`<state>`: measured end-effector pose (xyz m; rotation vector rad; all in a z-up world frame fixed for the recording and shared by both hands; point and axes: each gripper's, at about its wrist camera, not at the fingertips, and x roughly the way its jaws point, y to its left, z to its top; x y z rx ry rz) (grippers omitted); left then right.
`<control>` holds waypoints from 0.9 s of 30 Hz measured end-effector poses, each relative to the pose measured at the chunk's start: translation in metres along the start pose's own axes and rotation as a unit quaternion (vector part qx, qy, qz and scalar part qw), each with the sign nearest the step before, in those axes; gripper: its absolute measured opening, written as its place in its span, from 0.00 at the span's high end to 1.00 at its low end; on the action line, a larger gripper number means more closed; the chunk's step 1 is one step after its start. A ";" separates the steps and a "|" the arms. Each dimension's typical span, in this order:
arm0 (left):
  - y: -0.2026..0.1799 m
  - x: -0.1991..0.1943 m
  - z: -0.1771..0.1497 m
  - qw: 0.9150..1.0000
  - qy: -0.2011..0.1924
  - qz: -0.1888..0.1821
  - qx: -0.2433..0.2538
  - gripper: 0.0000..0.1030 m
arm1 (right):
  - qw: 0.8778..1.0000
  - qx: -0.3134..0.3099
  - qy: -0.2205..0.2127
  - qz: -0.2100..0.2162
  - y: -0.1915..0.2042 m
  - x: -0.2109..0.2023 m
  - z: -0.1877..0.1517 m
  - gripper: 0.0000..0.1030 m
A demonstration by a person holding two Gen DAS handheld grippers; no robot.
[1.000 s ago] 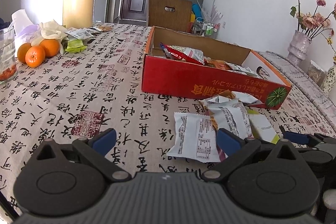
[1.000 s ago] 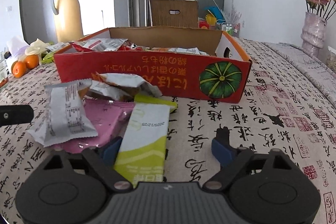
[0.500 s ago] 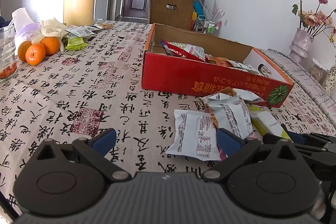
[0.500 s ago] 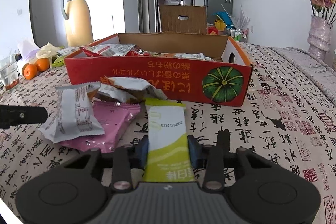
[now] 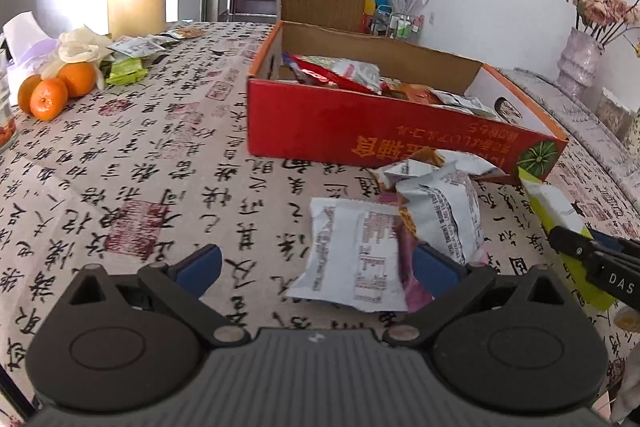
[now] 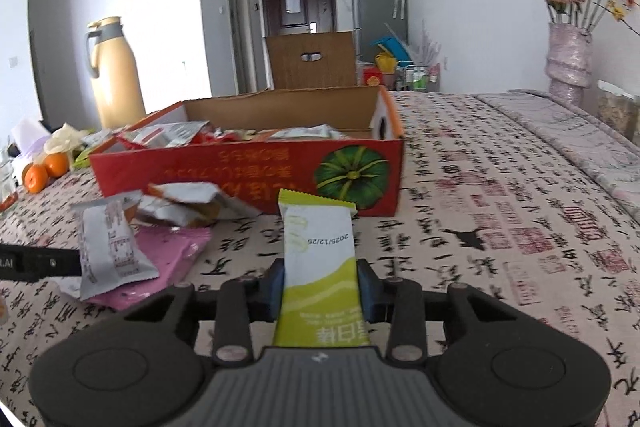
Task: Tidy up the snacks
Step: 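Grasp a white packet with the left gripper while the right gripper holds the stick pack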
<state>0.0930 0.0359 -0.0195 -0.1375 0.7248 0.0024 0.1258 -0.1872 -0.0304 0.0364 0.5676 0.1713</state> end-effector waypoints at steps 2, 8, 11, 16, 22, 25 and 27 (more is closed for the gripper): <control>-0.005 0.003 0.002 1.000 0.003 0.006 0.002 0.00 | 1.000 0.006 0.000 -0.005 -0.006 0.000 0.000 0.66; -0.009 0.008 0.007 1.000 0.001 0.011 -0.011 0.00 | 1.000 0.019 0.001 -0.010 -0.018 0.001 -0.003 0.65; -0.007 0.012 0.009 1.000 0.004 0.017 -0.024 0.03 | 1.000 0.022 0.001 -0.008 -0.020 0.002 -0.004 0.65; 0.000 0.016 0.010 0.999 0.011 0.030 -0.040 0.10 | 1.000 0.024 0.002 -0.005 -0.021 0.003 -0.005 0.65; -0.002 0.019 0.008 0.999 0.017 0.038 -0.026 0.18 | 1.000 0.026 0.005 -0.002 -0.021 0.004 -0.008 0.65; -0.006 0.021 0.007 0.999 0.017 0.044 -0.018 0.18 | 1.000 0.027 0.006 -0.001 -0.021 0.004 -0.009 0.65; -0.008 0.022 0.007 0.999 0.016 0.051 -0.012 0.19 | 1.000 0.027 0.006 -0.001 -0.021 0.004 -0.009 0.65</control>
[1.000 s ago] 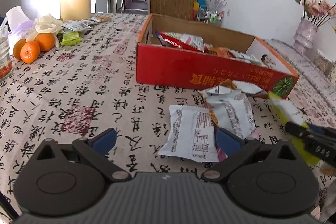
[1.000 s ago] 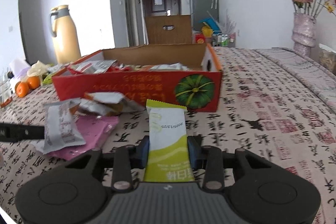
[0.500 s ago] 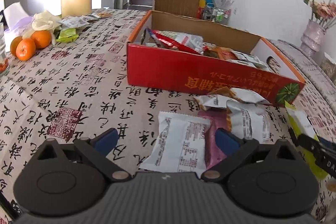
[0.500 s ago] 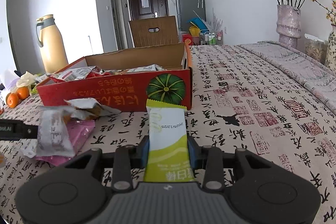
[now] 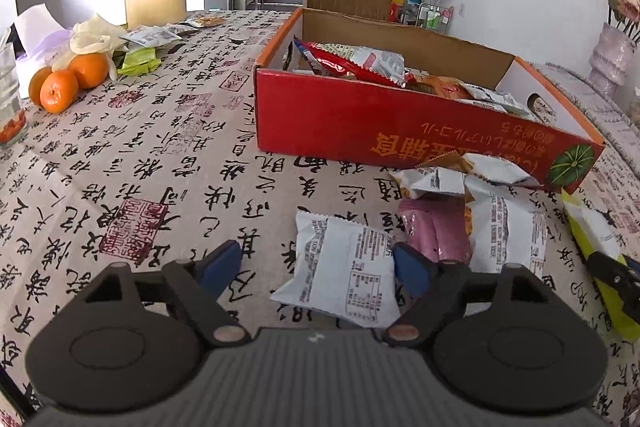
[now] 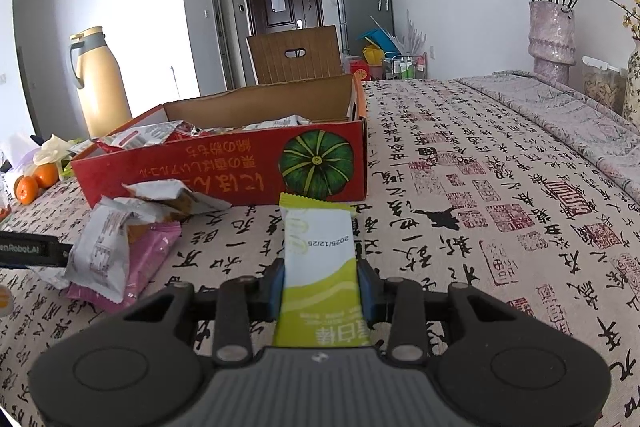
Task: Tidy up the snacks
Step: 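Grasp a white packet with the left gripper while the right gripper holds the stick pack, then carry the white packet into the box while the right gripper carries the stick pack in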
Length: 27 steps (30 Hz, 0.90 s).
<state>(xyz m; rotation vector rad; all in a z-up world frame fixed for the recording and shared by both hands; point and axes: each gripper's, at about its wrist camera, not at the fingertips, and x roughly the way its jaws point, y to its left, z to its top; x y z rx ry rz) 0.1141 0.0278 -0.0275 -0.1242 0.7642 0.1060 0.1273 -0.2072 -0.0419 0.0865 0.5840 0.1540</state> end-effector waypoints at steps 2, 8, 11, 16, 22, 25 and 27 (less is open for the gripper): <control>-0.002 0.001 -0.001 1.000 -0.001 0.006 0.005 0.21 | 1.000 0.000 0.000 0.001 0.000 0.000 0.000 0.65; -0.004 0.000 -0.003 1.000 -0.005 0.022 0.019 0.29 | 1.000 -0.001 0.000 0.001 0.000 0.000 0.000 0.65; -0.007 -0.002 -0.006 0.999 -0.009 0.028 0.032 0.37 | 1.000 -0.001 0.000 0.001 0.000 0.000 -0.002 0.65; -0.011 -0.007 -0.011 0.999 -0.018 0.021 0.043 0.46 | 1.000 -0.003 -0.001 0.004 0.003 -0.003 -0.003 0.65; -0.011 -0.012 -0.015 0.999 -0.021 0.010 0.049 0.51 | 1.000 -0.005 -0.004 0.008 0.005 -0.008 -0.003 0.65; -0.010 -0.016 -0.015 0.999 -0.022 0.006 0.044 0.53 | 1.000 -0.008 -0.006 0.010 0.007 -0.011 -0.003 0.65; -0.008 -0.020 -0.015 0.999 -0.024 0.006 0.040 0.53 | 1.000 -0.010 -0.009 0.012 0.008 -0.013 -0.003 0.65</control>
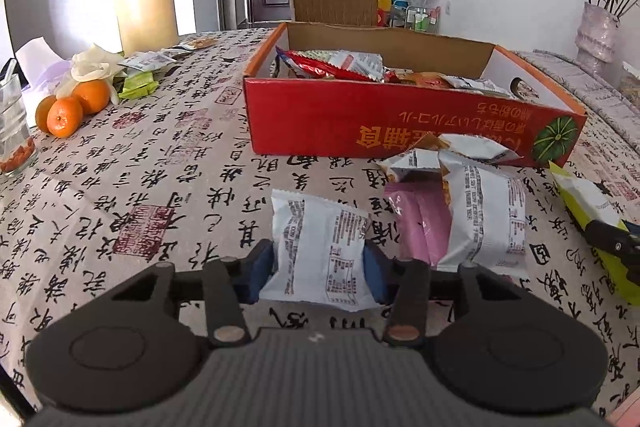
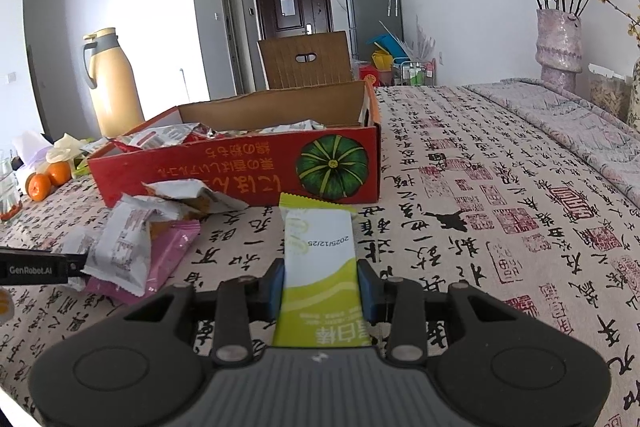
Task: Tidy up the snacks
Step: 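Carry the white packet into the box while the right gripper carries the stick pack in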
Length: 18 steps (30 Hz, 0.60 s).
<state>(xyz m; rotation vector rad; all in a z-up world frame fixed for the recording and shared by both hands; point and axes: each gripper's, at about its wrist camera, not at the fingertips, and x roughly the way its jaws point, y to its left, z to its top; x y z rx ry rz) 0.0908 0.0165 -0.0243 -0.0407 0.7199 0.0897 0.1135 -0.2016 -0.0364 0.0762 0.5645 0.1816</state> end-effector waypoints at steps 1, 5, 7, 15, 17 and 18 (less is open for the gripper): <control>0.001 -0.003 0.000 1.000 -0.003 -0.001 -0.002 0.53 | 1.000 0.000 -0.001 0.001 0.000 -0.001 0.000 0.65; 0.003 -0.015 0.005 1.000 -0.020 -0.005 -0.007 0.53 | 1.000 -0.003 -0.007 0.005 0.003 -0.005 0.002 0.65; 0.003 -0.020 0.008 1.000 -0.029 -0.008 -0.007 0.53 | 1.000 -0.005 -0.009 0.008 0.005 -0.006 0.004 0.65; -0.004 -0.035 0.021 0.998 -0.053 -0.026 0.000 0.53 | 0.999 -0.016 -0.025 0.015 0.013 -0.011 0.013 0.65; -0.007 -0.037 0.025 0.998 -0.059 -0.030 0.003 0.53 | 0.999 -0.020 -0.031 0.017 0.014 -0.012 0.017 0.65; -0.008 -0.038 0.028 0.997 -0.063 -0.033 0.005 0.53 | 0.999 -0.021 -0.034 0.017 0.015 -0.012 0.019 0.65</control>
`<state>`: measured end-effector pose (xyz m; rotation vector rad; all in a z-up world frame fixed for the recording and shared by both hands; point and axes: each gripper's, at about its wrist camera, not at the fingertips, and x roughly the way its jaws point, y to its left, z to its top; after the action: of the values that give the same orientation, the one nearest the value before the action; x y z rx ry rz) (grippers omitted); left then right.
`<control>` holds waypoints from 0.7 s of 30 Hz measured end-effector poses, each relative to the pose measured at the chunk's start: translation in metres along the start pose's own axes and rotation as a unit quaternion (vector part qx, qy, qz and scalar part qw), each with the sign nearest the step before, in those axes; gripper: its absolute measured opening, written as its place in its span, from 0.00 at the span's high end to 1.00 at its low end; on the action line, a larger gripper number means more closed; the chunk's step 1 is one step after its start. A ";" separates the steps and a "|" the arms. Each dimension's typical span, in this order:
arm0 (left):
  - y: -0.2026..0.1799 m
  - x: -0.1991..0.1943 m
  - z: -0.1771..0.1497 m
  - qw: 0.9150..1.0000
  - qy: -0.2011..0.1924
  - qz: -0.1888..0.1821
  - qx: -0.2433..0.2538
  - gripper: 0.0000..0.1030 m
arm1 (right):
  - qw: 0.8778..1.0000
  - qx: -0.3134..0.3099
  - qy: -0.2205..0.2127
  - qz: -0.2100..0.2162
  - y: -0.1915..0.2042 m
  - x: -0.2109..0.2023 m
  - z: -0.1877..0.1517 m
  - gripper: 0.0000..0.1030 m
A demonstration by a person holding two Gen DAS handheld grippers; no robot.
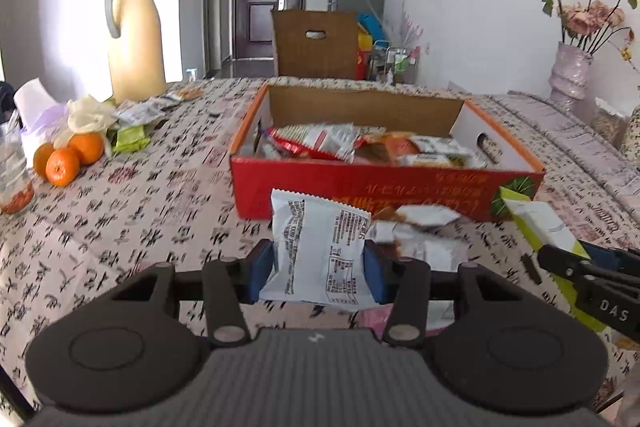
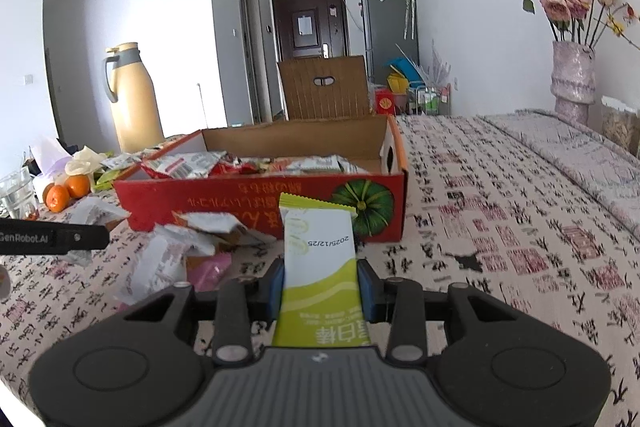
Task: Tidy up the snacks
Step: 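Carry the white packet into the box while the right gripper carries the stick pack in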
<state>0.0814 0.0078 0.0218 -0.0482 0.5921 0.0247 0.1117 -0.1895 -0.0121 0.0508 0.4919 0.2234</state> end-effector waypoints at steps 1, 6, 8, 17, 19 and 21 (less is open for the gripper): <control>-0.001 0.000 0.002 1.000 -0.003 -0.002 0.002 0.53 | 1.000 -0.002 -0.004 0.001 0.001 0.000 0.002 0.65; -0.006 0.002 0.017 1.000 -0.019 -0.013 0.007 0.53 | 1.000 -0.010 -0.021 0.002 0.005 0.003 0.017 0.65; -0.009 0.004 0.023 1.000 -0.026 -0.016 0.010 0.53 | 1.000 -0.013 -0.027 0.002 0.006 0.004 0.023 0.65; -0.021 0.013 0.049 0.998 -0.048 -0.026 0.021 0.53 | 0.998 -0.027 -0.055 0.009 0.014 0.013 0.048 0.65; -0.024 0.016 0.055 0.998 -0.053 -0.027 0.024 0.53 | 0.998 -0.030 -0.061 0.011 0.015 0.016 0.055 0.65; -0.027 0.019 0.060 0.998 -0.059 -0.027 0.025 0.53 | 0.997 -0.031 -0.067 0.011 0.017 0.021 0.062 0.65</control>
<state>0.1322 -0.0153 0.0621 -0.0144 0.4731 -0.0394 0.1553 -0.1684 0.0344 0.0098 0.3507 0.2554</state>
